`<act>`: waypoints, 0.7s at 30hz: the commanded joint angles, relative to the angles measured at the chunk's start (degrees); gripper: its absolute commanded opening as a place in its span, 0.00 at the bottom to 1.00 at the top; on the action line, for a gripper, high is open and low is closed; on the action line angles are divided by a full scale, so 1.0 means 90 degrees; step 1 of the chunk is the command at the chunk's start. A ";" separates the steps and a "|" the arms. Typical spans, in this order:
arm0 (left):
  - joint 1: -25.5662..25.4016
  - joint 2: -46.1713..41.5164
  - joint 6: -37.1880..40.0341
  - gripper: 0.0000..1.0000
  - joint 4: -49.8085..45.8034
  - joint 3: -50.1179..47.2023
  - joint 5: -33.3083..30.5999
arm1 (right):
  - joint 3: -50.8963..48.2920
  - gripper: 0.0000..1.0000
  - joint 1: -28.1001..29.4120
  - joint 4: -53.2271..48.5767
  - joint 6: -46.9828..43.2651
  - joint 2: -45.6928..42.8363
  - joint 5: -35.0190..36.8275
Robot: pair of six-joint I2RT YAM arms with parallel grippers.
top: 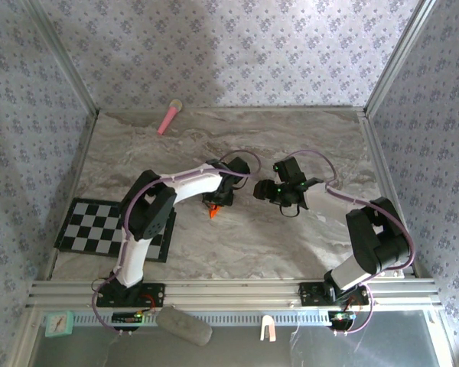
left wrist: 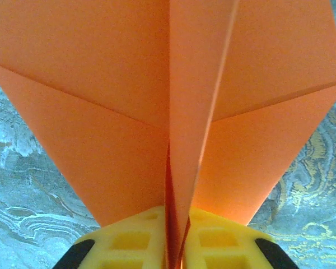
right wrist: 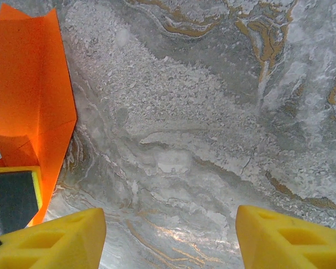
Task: Fold a paper plane with a square sheet of paper (pick it up from the middle)
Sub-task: Move the paper plane to the center of the table.
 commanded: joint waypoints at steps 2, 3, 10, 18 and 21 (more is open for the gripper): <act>0.0070 0.0268 -0.0188 0.12 -0.0038 -0.0003 -0.0097 | 0.0087 0.64 0.0001 -0.0168 0.0071 -0.0008 0.0076; 0.0104 0.0229 -0.0170 0.10 0.0021 0.0057 -0.0093 | 0.0093 0.64 -0.0006 -0.0181 0.0072 -0.0026 0.0102; 0.0547 0.0066 0.0024 0.00 0.0401 0.0791 -0.0101 | 0.0116 0.67 -0.0053 -0.0255 0.0047 -0.0213 0.0323; 0.0889 0.0850 0.0246 0.00 0.0170 0.2023 -0.0038 | 0.0058 0.78 -0.0070 -0.0190 -0.0006 -0.0484 0.0588; 0.0931 0.1231 0.0256 0.01 0.0019 0.2472 -0.0032 | 0.0075 0.79 -0.0104 -0.0211 -0.0002 -0.0501 0.0571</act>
